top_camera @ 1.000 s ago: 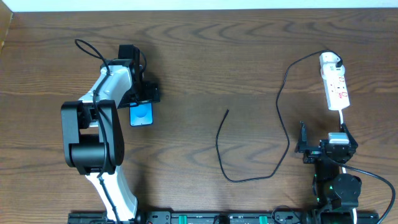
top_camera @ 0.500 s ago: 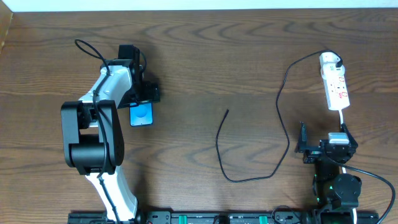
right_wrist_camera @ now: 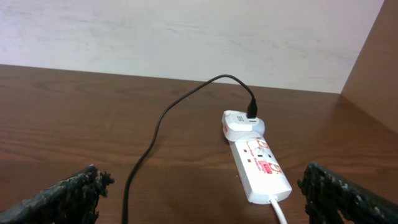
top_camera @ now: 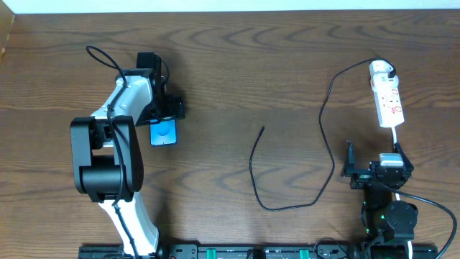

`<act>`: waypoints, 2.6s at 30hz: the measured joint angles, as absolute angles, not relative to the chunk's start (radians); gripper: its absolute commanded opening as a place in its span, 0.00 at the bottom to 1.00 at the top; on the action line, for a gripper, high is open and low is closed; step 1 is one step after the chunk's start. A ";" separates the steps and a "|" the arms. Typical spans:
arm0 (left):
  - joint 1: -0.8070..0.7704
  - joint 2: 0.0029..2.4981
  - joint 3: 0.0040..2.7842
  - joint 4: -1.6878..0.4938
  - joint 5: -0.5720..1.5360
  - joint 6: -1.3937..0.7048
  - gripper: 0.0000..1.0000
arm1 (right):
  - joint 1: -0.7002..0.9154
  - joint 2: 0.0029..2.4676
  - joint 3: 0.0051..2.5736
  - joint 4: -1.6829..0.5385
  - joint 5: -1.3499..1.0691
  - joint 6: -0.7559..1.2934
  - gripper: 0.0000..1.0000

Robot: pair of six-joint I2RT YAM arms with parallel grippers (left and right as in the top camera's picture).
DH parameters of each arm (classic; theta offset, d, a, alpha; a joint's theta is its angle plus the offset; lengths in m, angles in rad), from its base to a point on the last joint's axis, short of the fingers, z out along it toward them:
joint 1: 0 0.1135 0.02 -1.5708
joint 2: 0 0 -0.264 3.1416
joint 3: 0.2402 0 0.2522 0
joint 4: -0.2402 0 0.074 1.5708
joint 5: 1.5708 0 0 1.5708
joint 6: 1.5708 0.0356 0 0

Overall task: Plug charger to phone and switch on socket
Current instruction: 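Close the left gripper on the phone's edges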

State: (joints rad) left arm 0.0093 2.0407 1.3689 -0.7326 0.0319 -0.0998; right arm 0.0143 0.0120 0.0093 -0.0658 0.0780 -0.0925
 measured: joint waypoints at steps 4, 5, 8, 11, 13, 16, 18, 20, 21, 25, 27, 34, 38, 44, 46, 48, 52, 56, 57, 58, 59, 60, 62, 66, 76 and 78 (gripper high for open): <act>0.009 2.041 1.369 -0.732 0.032 -0.100 0.98 | 0.014 0.012 0.009 -0.066 0.078 -0.093 0.99; 0.009 2.040 1.368 -0.732 0.032 -0.100 0.98 | 0.014 0.012 0.009 -0.066 0.078 -0.093 0.99; 0.009 2.040 1.367 -0.731 0.033 -0.099 0.98 | 0.014 0.012 0.009 -0.066 0.078 -0.093 0.99; 0.009 2.040 1.367 -0.729 0.033 -0.096 0.98 | 0.014 0.012 0.009 -0.066 0.078 -0.092 0.99; 0.009 2.040 1.366 -0.726 0.035 -0.081 0.98 | 0.014 0.012 0.009 -0.066 0.078 -0.093 0.99; 0.010 2.040 1.366 -0.725 0.036 -0.073 0.98 | 0.014 0.012 0.009 -0.066 0.078 -0.093 0.99; 0.010 2.040 1.366 -0.724 0.036 -0.070 0.98 | 0.014 0.012 0.009 -0.066 0.078 -0.093 0.99; 0.010 2.040 1.366 -0.724 0.036 -0.070 0.98 | 0.014 0.012 0.009 -0.066 0.078 -0.093 0.99; 0.010 2.040 1.366 -0.724 0.036 -0.070 0.98 | 0.014 0.012 0.009 -0.066 0.078 -0.092 0.99; 0.010 2.040 1.366 -0.724 0.036 -0.070 0.98 | 0.014 0.012 0.009 -0.066 0.078 -0.093 0.99; 0.010 2.040 1.366 -0.724 0.036 -0.070 1.00 | 0.014 0.012 0.009 -0.066 0.078 -0.093 0.99; 0.011 2.040 1.365 -0.724 0.045 -0.066 0.90 | 0.014 0.012 0.009 -0.066 0.078 -0.093 0.99; 0.010 2.040 1.365 -0.725 0.047 -0.061 0.85 | 0.014 0.012 0.009 -0.066 0.078 -0.092 0.99; 0.010 2.040 1.365 -0.725 0.047 -0.055 0.84 | 0.014 0.012 0.009 -0.066 0.078 -0.093 0.99; 0.010 2.040 1.365 -0.725 0.047 -0.055 0.81 | 0.014 0.012 0.009 -0.066 0.078 -0.092 0.99; 0.010 2.040 1.365 -0.725 0.047 -0.054 0.79 | 0.014 0.012 0.009 -0.066 0.078 -0.093 0.99; 0.010 2.040 1.365 -0.725 0.047 -0.053 0.76 | 0.014 0.012 0.009 -0.066 0.078 -0.093 0.99; 0.010 2.040 1.365 -0.725 0.047 -0.051 0.72 | 0.014 0.012 0.009 -0.066 0.078 -0.092 0.99; 0.010 2.040 1.365 -0.725 0.047 -0.051 0.72 | 0.014 0.012 0.009 -0.066 0.078 -0.092 0.99; 0.010 2.039 1.365 -0.725 0.047 -0.051 0.71 | 0.014 0.012 0.009 -0.066 0.078 -0.093 0.99; 0.009 2.039 1.365 -0.725 0.047 -0.051 0.70 | 0.014 0.012 0.009 -0.066 0.078 -0.093 0.99; 0.009 2.039 1.365 -0.725 0.046 -0.051 0.70 | 0.014 0.012 0.009 -0.066 0.078 -0.093 0.99; 0.009 2.039 1.365 -0.725 0.047 -0.051 0.69 | 0.014 0.012 0.009 -0.066 0.078 -0.093 0.99; 0.009 2.039 1.365 -0.725 0.047 -0.051 0.51 | 0.014 0.012 0.009 -0.066 0.078 -0.093 0.99; 0.009 2.038 1.365 -0.725 0.047 -0.051 0.07 | 0.014 0.012 0.009 -0.066 0.078 -0.093 0.99; 0.009 2.038 1.365 -0.725 0.047 -0.051 0.07 | 0.014 0.012 0.009 -0.066 0.078 -0.093 0.99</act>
State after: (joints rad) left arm 0.0093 2.0384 1.3647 -0.7254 0.0467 -0.0513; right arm 0.0143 0.0120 0.0093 -0.0658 0.0780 -0.0925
